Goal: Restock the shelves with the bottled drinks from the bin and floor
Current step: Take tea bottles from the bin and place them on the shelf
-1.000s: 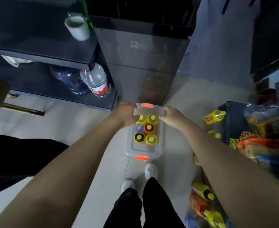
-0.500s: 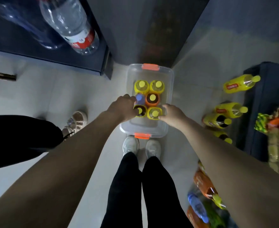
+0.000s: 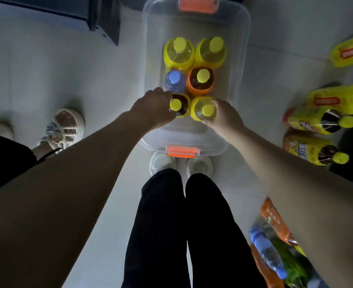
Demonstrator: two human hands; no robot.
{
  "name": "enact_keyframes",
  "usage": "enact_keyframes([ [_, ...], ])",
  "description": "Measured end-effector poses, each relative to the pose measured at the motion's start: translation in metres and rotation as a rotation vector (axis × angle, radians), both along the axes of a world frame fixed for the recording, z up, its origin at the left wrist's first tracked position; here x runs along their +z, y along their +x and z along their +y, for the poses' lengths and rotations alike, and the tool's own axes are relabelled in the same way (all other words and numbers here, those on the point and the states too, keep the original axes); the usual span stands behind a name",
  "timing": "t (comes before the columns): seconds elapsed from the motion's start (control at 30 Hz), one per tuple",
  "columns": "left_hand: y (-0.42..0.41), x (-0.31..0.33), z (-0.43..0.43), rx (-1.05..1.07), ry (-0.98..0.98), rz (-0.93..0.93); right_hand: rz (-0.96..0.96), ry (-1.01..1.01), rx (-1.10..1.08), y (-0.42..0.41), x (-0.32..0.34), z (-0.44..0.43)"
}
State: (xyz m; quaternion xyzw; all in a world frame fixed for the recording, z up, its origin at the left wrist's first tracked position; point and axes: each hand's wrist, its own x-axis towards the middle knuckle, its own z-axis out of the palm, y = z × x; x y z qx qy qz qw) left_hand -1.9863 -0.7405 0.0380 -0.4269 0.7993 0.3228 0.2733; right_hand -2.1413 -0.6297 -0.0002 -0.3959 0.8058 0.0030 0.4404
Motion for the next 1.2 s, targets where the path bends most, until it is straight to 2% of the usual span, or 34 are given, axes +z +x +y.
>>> enact_keyframes([
  [0.3,-0.004,-0.033,-0.003,-0.047,-0.005,0.020,0.088,-0.198,-0.069,0.000,-0.040,0.006],
  [0.57,-0.010,-0.026,-0.013,-0.087,0.003,0.001,0.082,-0.209,-0.057,-0.001,-0.034,0.002],
  [0.7,-0.012,-0.016,-0.015,-0.084,-0.006,0.008,0.078,-0.192,-0.134,-0.006,-0.022,0.003],
  [0.97,-0.018,0.042,-0.016,-0.123,-0.070,0.038,0.041,-0.214,-0.200,-0.015,0.041,0.008],
  [1.2,-0.035,0.144,-0.017,-0.134,-0.104,0.075,0.063,-0.293,-0.265,-0.029,0.143,0.012],
])
